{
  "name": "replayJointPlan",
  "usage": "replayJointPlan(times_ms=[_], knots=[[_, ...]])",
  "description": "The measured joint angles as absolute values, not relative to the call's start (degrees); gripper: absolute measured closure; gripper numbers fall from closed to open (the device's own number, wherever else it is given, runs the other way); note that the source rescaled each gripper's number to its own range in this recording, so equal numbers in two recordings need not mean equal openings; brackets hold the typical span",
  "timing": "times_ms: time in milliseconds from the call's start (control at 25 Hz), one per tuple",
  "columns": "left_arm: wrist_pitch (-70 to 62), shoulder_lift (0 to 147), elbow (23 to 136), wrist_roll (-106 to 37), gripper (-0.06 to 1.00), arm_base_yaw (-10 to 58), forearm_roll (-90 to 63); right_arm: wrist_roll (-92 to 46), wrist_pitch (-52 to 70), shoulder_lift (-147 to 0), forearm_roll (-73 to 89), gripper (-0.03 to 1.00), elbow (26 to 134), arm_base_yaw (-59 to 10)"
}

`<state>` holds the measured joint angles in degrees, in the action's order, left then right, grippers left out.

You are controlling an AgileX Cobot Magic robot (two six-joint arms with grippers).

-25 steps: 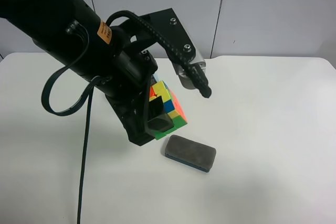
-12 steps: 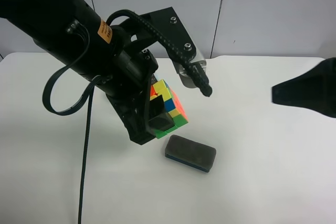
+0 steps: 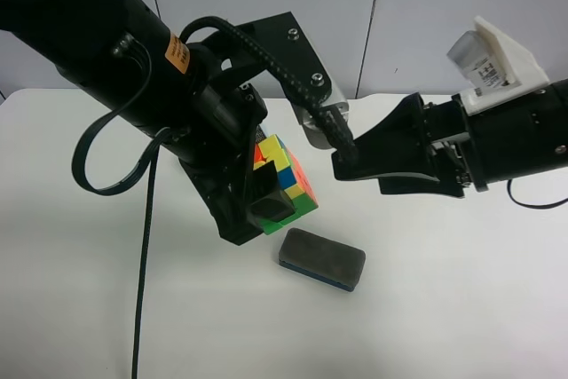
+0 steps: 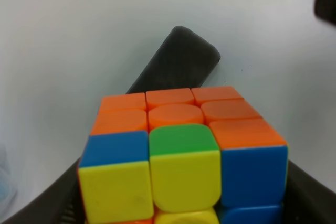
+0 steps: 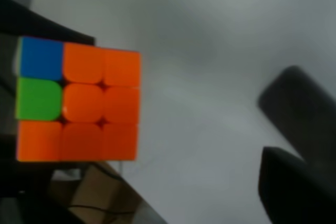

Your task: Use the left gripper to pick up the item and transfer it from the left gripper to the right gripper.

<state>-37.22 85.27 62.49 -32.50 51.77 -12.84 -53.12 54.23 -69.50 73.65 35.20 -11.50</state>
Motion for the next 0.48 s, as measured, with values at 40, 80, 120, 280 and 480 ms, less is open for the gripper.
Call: replayJointPlan(times_ms=[40, 80, 120, 280, 480], knots=[[-37.22, 85.27, 62.49, -32.5, 0.93, 51.77, -12.84, -54.35, 55.16, -70.55, 75.08, -0.03, 35.2, -11.5], [-37.22, 85.27, 62.49, -32.5, 0.93, 51.77, -12.84, -55.15, 56.06, -71.66, 76.25, -0.03, 35.2, -11.5], [-37.22, 85.27, 62.49, -32.5, 0.93, 51.77, -12.84, -56.02, 57.02, -72.59, 77.26, -0.03, 35.2, -11.5], [-37.22, 85.27, 62.49, -32.5, 0.93, 51.77, -12.84, -58.97, 60.03, -74.9, 81.48, -0.03, 35.2, -11.5], [-37.22, 85.27, 62.49, -33.2, 0.93, 51.77, -12.84, -61.61, 60.96, -75.63, 85.75, -0.03, 35.28, -11.5]])
